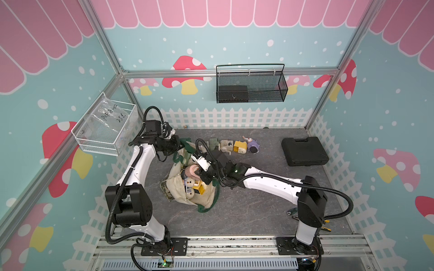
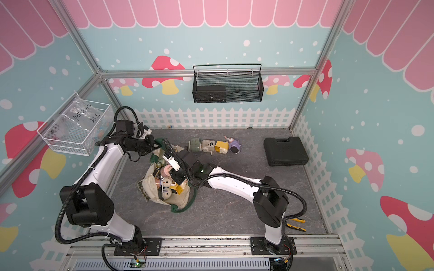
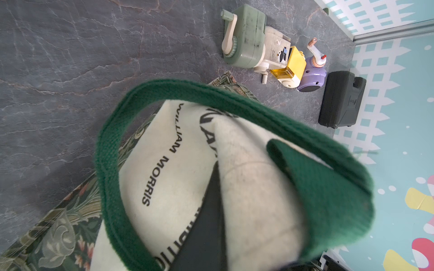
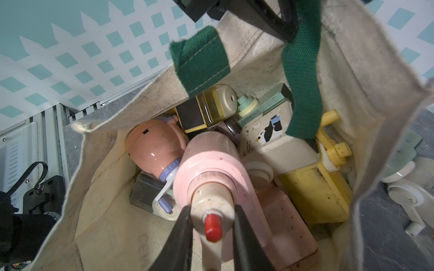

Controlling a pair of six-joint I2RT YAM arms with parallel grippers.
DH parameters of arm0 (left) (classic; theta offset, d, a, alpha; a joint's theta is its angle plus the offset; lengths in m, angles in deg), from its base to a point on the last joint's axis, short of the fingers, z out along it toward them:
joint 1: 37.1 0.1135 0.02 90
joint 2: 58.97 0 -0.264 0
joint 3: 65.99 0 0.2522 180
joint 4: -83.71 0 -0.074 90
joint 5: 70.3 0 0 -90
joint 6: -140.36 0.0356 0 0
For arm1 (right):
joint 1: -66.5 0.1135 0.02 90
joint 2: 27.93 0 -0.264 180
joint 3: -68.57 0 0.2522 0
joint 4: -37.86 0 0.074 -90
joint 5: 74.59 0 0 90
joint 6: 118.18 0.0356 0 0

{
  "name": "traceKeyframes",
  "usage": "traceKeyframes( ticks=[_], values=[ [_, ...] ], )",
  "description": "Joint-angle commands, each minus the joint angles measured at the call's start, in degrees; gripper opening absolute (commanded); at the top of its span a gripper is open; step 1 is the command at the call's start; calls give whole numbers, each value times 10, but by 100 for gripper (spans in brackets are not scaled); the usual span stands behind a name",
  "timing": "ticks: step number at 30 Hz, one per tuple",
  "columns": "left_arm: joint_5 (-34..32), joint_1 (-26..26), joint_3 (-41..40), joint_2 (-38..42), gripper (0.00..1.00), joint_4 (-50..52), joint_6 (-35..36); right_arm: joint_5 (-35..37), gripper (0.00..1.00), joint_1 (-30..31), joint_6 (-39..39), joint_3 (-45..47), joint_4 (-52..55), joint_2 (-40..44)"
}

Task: Take out the pencil sharpeners from the tote bags
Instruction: Pick up the pencil sharpener from the canvas bag.

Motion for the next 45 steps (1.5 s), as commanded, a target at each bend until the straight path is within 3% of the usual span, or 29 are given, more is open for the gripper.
traceKeyframes(
  ticks=[1,8,9,18,20,23,24,32,39,45],
  values=[
    [23,4,11,26,0,-49,-4,0,30,4,-11,-14,35,-21],
    [22,4,11,27,0,-49,-4,18,47,4,-48,-11,49,-24],
    [22,5,11,27,0,-49,-3,17,57,4,-55,-13,52,-26],
    [22,4,10,26,0,-50,-3,-16,62,6,-145,-44,69,-37],
    [22,5,10,27,0,-49,-3,-22,72,8,-162,-54,74,-55],
    [22,6,11,27,0,-49,-3,-27,74,14,-181,-63,76,-64],
    [22,6,10,26,0,-49,-4,-26,86,17,-186,-69,79,-71],
    [23,7,11,26,0,-49,-3,35,85,28,-202,-132,110,-136],
    [23,9,11,26,0,-49,-4,81,66,30,-194,-164,135,-160],
    [25,10,10,26,0,-49,-4,40,52,29,-188,-140,111,-120]
  ],
)
